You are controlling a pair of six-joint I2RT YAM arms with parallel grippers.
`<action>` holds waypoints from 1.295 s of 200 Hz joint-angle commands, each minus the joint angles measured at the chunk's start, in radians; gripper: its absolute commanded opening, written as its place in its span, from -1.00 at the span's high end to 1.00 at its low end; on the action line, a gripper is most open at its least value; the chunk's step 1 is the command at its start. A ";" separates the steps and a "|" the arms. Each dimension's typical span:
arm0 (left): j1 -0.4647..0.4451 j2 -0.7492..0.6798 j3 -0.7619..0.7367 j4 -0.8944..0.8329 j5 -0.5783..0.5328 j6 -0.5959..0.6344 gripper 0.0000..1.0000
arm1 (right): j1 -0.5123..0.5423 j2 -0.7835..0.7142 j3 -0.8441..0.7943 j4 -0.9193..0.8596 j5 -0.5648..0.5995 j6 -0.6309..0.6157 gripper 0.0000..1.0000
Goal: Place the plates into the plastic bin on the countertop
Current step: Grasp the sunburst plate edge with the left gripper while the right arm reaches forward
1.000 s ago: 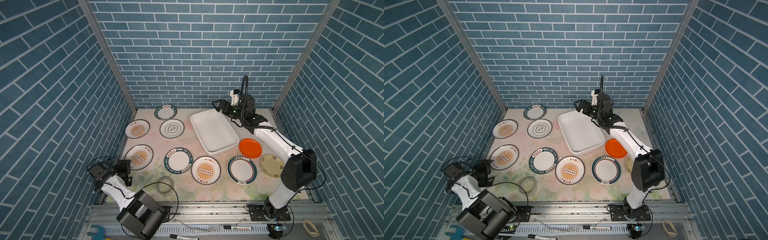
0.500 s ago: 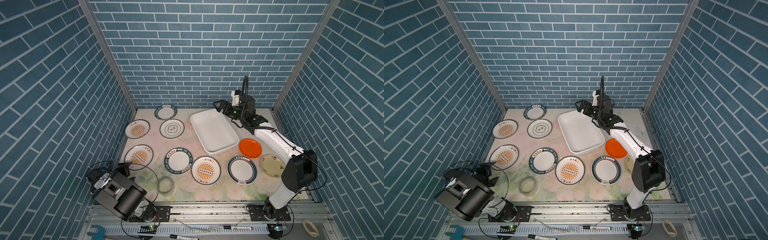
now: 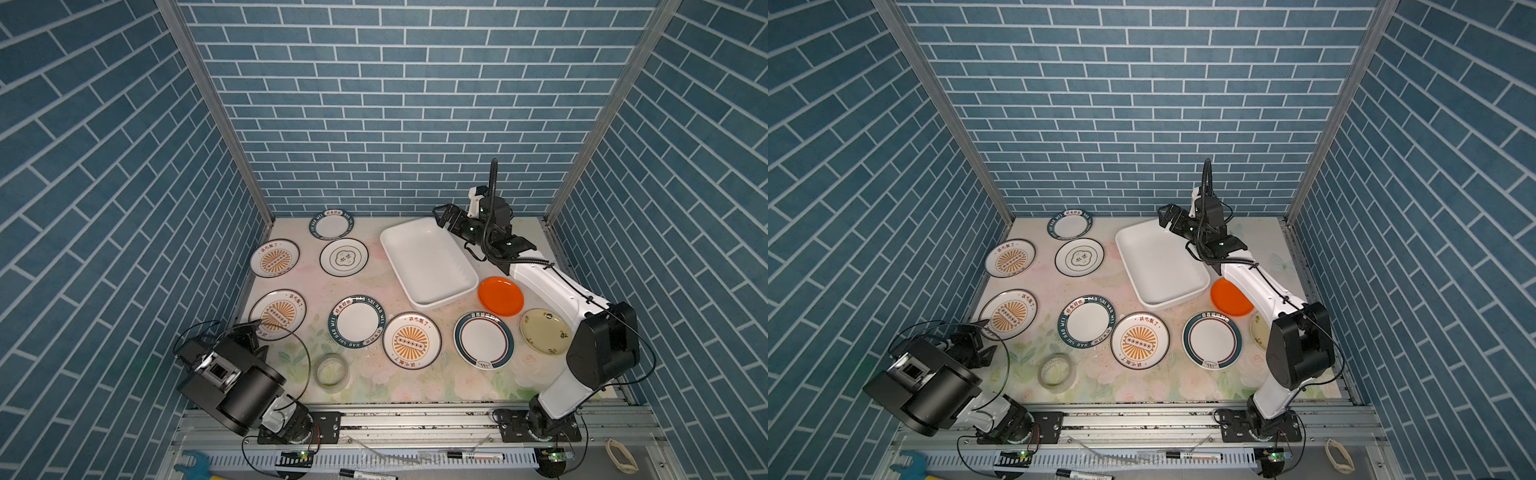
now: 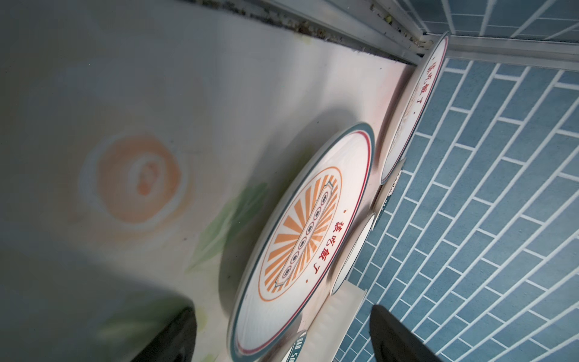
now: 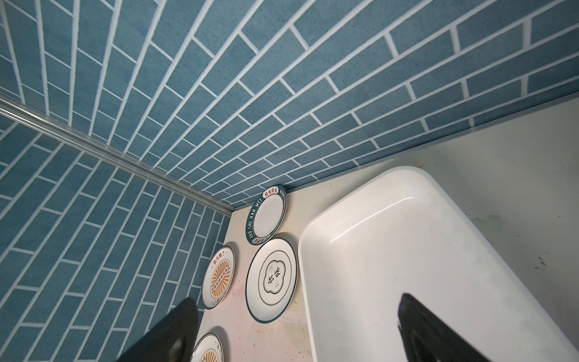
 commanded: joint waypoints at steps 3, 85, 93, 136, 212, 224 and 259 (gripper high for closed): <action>-0.041 0.036 -0.044 0.066 -0.141 -0.008 -0.74 | 0.005 -0.040 -0.026 0.039 0.050 0.019 -0.98; -0.098 0.141 -0.105 0.208 -0.169 -0.027 0.08 | 0.002 -0.086 -0.078 0.029 0.140 0.011 -0.98; -0.099 0.156 -0.107 0.227 -0.159 -0.032 0.23 | 0.003 -0.090 -0.080 0.023 0.145 0.008 -0.98; -0.122 0.147 -0.120 0.268 -0.141 -0.040 0.87 | 0.002 -0.106 -0.102 0.013 0.174 0.005 -0.98; -0.212 -0.096 -0.047 0.041 -0.152 -0.002 1.00 | -0.010 -0.075 -0.088 0.004 0.156 -0.005 -0.98; -0.220 -0.162 -0.015 -0.033 -0.165 0.010 1.00 | -0.016 -0.068 -0.081 -0.001 0.147 -0.004 -0.98; -0.253 -0.311 0.094 -0.177 -0.177 -0.006 1.00 | -0.055 -0.031 -0.045 0.000 0.065 0.014 -0.98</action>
